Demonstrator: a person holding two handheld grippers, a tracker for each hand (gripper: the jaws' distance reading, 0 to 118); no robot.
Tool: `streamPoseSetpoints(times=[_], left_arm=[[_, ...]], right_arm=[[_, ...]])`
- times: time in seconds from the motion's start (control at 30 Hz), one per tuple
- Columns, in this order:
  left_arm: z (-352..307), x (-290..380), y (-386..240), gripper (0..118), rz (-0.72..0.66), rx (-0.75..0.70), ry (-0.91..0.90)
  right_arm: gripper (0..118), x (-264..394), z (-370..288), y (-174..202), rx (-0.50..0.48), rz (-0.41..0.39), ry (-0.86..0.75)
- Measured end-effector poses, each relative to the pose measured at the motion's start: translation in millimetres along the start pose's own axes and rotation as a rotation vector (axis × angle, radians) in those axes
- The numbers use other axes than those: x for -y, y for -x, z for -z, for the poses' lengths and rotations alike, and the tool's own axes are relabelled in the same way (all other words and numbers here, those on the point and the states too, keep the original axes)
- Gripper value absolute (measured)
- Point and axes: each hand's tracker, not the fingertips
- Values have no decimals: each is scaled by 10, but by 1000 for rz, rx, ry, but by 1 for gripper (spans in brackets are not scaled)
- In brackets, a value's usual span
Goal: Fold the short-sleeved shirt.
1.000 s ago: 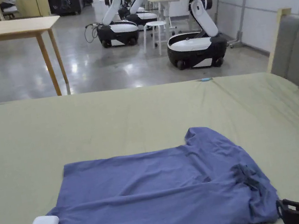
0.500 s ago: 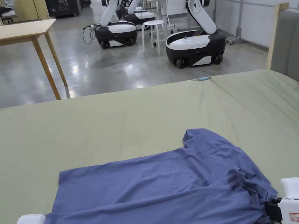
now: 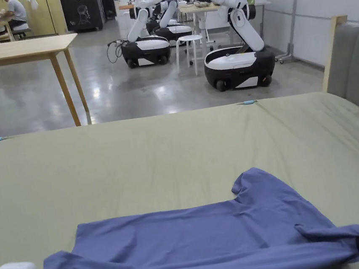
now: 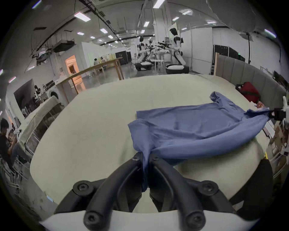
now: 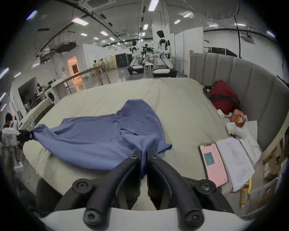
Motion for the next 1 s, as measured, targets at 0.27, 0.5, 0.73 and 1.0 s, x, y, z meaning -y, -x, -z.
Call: streamPoseSetpoints(times=[0.27, 0.5, 0.73, 1.0], left_arm=[[270, 744, 91, 11, -107, 38, -11], [-273, 252, -64, 118, -39, -34, -246], [47, -118, -457, 94, -7, -47, -381], [866, -400, -272, 4, 5, -43, -181]], right_arm=[[9, 642, 343, -28, -16, 52, 104], [118, 76, -272, 485, -88, -76, -277], [101, -206, 24, 1247, -76, -147, -436], [1, -304, 398, 1395, -83, -146, -376]])
